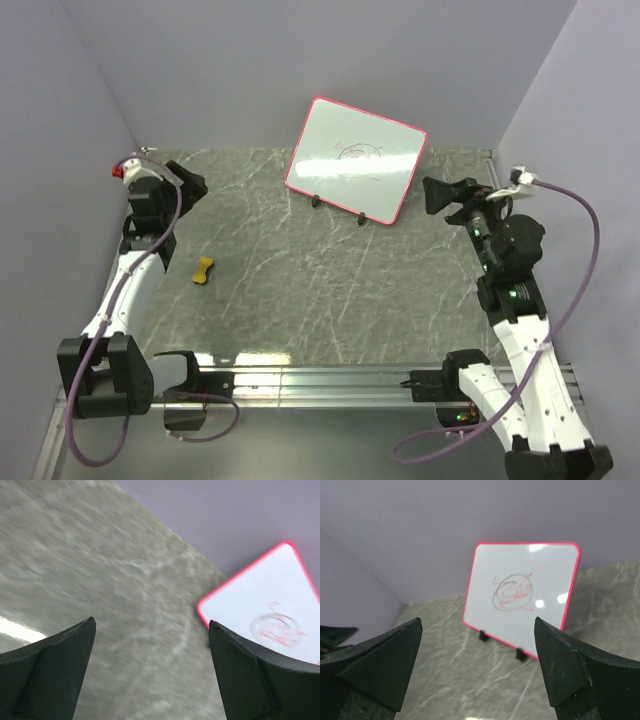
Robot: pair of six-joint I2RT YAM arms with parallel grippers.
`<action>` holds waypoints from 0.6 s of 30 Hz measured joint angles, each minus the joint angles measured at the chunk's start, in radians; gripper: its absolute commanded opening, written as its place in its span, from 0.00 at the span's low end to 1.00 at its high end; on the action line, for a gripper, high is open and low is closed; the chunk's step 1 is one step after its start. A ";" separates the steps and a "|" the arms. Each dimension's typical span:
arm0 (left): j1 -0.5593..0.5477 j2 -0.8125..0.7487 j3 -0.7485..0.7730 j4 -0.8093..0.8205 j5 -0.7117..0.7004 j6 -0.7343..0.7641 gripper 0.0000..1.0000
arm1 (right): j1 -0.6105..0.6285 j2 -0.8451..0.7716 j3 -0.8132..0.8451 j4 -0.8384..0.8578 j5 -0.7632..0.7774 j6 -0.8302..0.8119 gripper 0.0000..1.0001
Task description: Erase the whiteboard
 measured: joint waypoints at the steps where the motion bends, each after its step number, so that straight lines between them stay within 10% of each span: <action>1: 0.001 0.006 0.033 -0.051 0.035 -0.033 0.99 | -0.002 -0.020 0.000 -0.033 0.004 0.037 1.00; 10: 0.134 0.175 0.066 -0.177 0.550 -0.244 0.99 | -0.006 -0.069 -0.049 -0.256 -0.068 0.254 1.00; 18: 0.112 0.111 0.097 -0.494 0.455 -0.051 0.99 | 0.005 -0.098 -0.069 -0.381 -0.018 0.259 0.99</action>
